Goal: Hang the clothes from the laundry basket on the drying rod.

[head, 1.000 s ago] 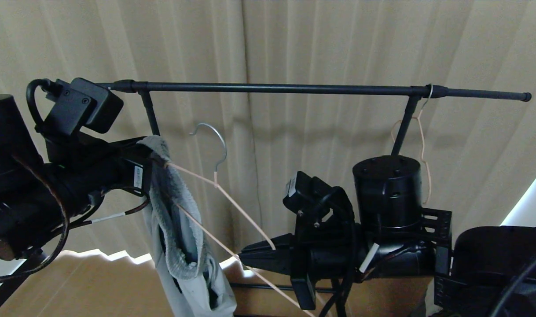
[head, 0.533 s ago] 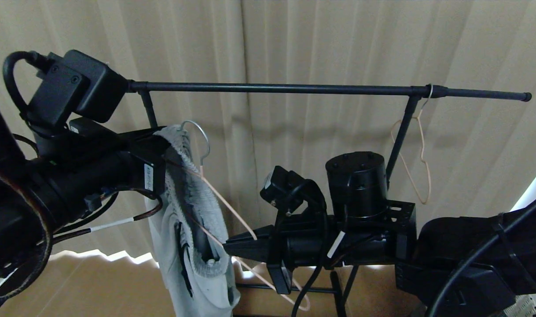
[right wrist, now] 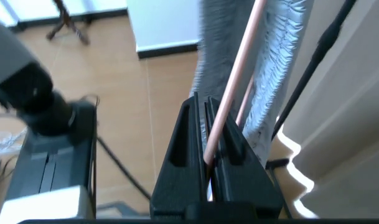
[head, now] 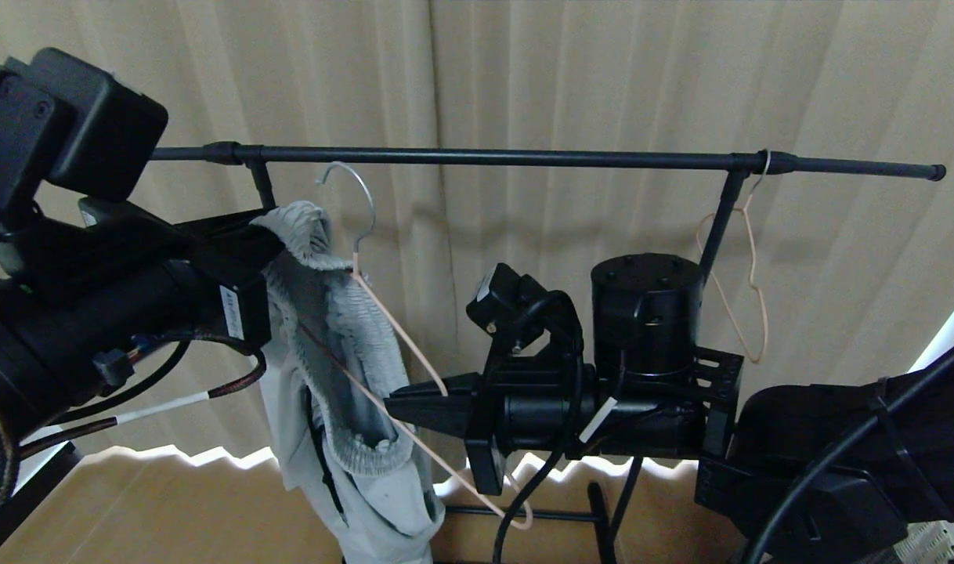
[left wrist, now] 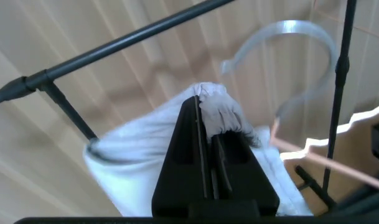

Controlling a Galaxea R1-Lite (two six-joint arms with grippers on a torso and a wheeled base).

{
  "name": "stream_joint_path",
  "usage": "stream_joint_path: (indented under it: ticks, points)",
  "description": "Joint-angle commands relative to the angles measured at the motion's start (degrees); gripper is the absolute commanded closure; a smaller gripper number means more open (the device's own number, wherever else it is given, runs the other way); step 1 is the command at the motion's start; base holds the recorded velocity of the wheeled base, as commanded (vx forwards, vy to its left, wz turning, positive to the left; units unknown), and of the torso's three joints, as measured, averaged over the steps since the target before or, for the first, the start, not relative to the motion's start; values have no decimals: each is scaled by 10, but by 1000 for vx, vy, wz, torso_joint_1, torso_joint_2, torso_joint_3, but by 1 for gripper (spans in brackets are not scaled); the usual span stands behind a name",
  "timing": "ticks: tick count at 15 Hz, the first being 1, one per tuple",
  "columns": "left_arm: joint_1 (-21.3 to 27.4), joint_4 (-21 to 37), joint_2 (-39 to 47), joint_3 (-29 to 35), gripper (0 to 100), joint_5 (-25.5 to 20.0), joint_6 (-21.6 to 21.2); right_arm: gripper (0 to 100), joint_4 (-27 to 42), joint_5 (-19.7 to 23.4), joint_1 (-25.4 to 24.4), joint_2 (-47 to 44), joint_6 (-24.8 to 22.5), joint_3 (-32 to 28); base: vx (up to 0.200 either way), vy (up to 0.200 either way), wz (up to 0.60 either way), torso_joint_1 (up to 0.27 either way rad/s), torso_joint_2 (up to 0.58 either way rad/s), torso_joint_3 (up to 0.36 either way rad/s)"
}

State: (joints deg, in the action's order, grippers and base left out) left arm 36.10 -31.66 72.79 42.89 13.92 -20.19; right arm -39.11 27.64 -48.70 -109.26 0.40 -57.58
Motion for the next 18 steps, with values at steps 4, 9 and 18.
stream_joint_path:
  ticks: [4,9,18]
  points:
    - [9,-3,-16,-21,100,-5,-21,100,-14,0,2,10,1,-11,0,0,0,0,0,0]
    - [15,-3,-20,-36,100,-5,-20,100,-42,0,2,18,0,-10,0,0,0,0,0,0]
    - [15,-3,-33,-64,0,-6,-20,100,-55,-1,2,27,0,-9,0,0,0,0,0,0]
